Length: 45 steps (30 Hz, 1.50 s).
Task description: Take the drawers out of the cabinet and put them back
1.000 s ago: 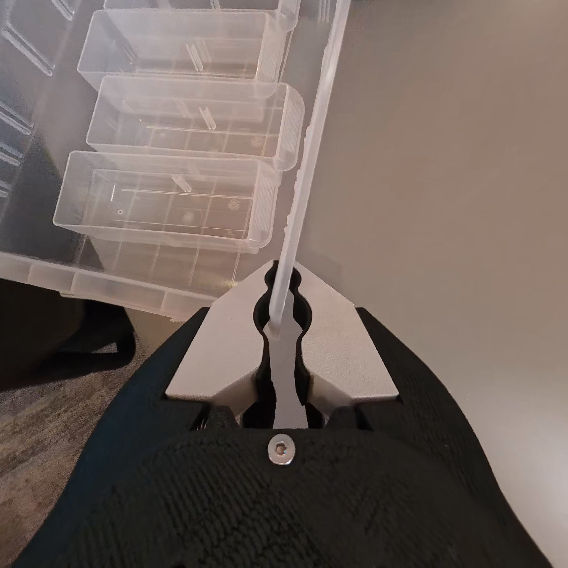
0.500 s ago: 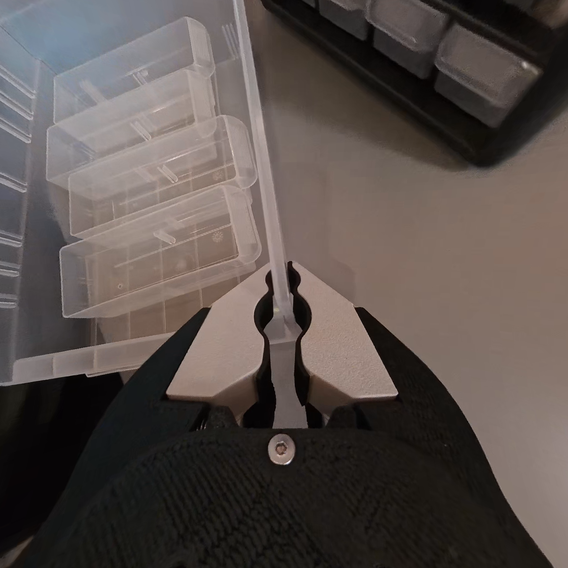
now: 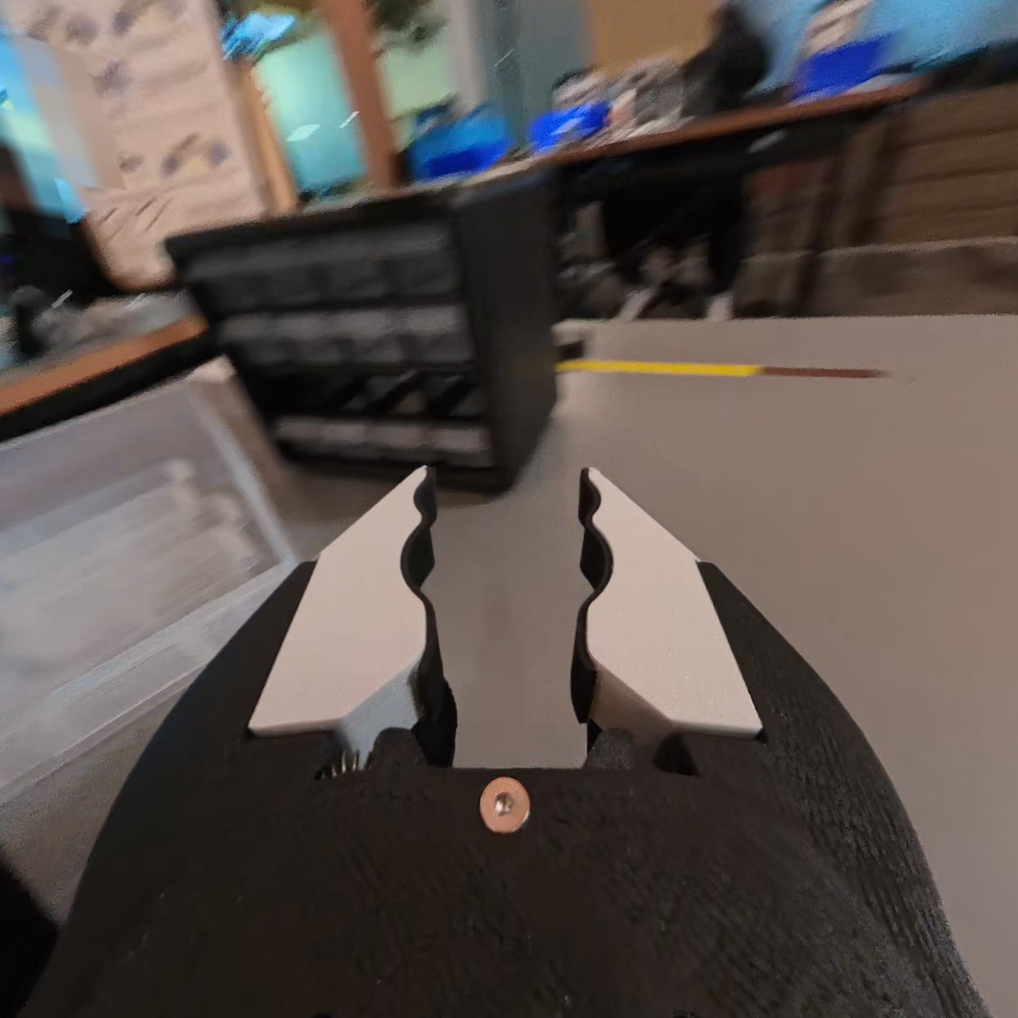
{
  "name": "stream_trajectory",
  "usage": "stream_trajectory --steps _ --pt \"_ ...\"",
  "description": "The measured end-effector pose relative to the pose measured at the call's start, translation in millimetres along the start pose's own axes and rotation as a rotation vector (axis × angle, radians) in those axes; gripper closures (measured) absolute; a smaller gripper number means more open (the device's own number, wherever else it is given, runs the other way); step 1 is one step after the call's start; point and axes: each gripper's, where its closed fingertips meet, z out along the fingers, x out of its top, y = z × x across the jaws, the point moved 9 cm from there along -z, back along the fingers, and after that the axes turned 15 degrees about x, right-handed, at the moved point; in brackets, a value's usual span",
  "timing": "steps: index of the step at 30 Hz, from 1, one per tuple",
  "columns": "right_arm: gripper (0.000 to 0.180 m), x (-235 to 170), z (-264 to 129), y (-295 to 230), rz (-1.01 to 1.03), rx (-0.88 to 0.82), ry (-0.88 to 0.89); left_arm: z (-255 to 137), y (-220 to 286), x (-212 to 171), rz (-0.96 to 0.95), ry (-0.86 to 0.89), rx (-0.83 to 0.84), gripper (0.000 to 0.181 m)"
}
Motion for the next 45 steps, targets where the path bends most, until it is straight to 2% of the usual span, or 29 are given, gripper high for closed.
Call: stream_trajectory --steps 3,6,9,11,15,20,34,37,42,45 --pt "0.127 0 -79 22 0.051 -0.281 0.252 60 44 31 -0.056 0.104 -0.185 0.176" --pt "0.127 -10 -141 25 0.052 -0.478 0.449 107 101 48 -0.177 0.181 -0.385 0.176" --pt "0.125 -10 -178 34 0.026 -0.605 0.476 142 160 56 -0.293 0.163 -0.558 0.176" --pt "0.124 -9 -191 39 0.002 -0.667 0.477 162 199 54 -0.297 0.116 -0.622 0.175" --pt "0.121 -12 -202 45 -0.003 -0.724 0.485 190 264 39 -0.210 -0.001 -0.666 0.176" --pt "0.120 -8 -200 50 -0.021 -0.731 0.475 207 306 17 -0.162 -0.079 -0.712 0.175" --pt "0.119 -8 -186 51 -0.026 -0.683 0.435 203 343 -13 -0.147 -0.127 -0.701 0.172" --pt "0.118 -8 -182 50 -0.041 -0.684 0.417 200 338 -9 -0.170 -0.069 -0.624 0.154" --pt "0.111 -10 -178 47 -0.073 -0.710 0.387 184 311 9 -0.264 -0.065 -0.673 0.089" --pt "0.101 -9 -170 40 -0.104 -0.709 0.392 154 268 8 -0.355 -0.061 -0.643 0.074"
